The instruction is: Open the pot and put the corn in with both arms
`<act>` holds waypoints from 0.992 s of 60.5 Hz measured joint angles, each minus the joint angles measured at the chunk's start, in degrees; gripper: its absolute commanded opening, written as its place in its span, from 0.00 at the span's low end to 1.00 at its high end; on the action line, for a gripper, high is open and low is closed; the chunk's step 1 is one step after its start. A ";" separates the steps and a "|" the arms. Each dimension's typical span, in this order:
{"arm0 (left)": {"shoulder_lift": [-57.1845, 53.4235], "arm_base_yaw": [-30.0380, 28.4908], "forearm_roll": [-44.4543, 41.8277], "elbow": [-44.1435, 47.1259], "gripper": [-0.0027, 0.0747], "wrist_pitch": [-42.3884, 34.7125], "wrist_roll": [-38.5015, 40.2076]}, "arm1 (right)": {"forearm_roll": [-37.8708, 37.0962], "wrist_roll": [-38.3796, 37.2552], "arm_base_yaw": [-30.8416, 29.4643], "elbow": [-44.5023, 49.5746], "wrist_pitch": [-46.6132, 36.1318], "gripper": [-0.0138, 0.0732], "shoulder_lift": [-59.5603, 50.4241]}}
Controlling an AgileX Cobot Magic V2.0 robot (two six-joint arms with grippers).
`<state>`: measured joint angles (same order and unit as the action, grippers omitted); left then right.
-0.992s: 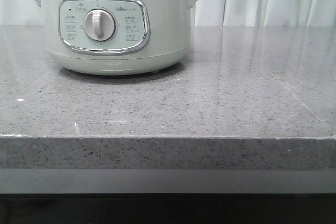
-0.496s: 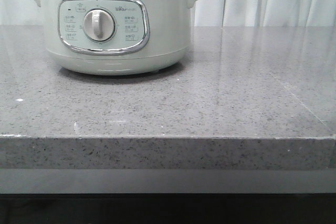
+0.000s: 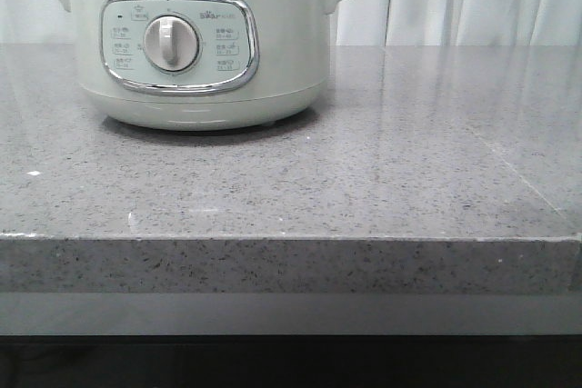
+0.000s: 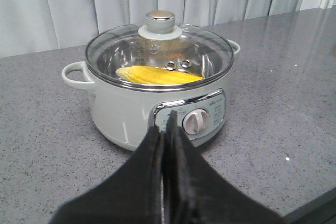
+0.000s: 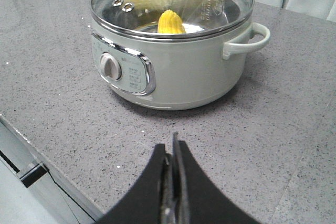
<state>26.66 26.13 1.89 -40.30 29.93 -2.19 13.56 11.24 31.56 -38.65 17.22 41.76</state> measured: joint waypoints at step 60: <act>-24.50 -19.64 -0.86 37.85 0.01 -32.02 0.00 | 0.00 -0.14 0.00 0.00 0.00 0.08 0.00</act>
<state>2.17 6.49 1.03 -2.45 -2.09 -2.19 13.56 11.10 31.56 -38.65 17.22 41.76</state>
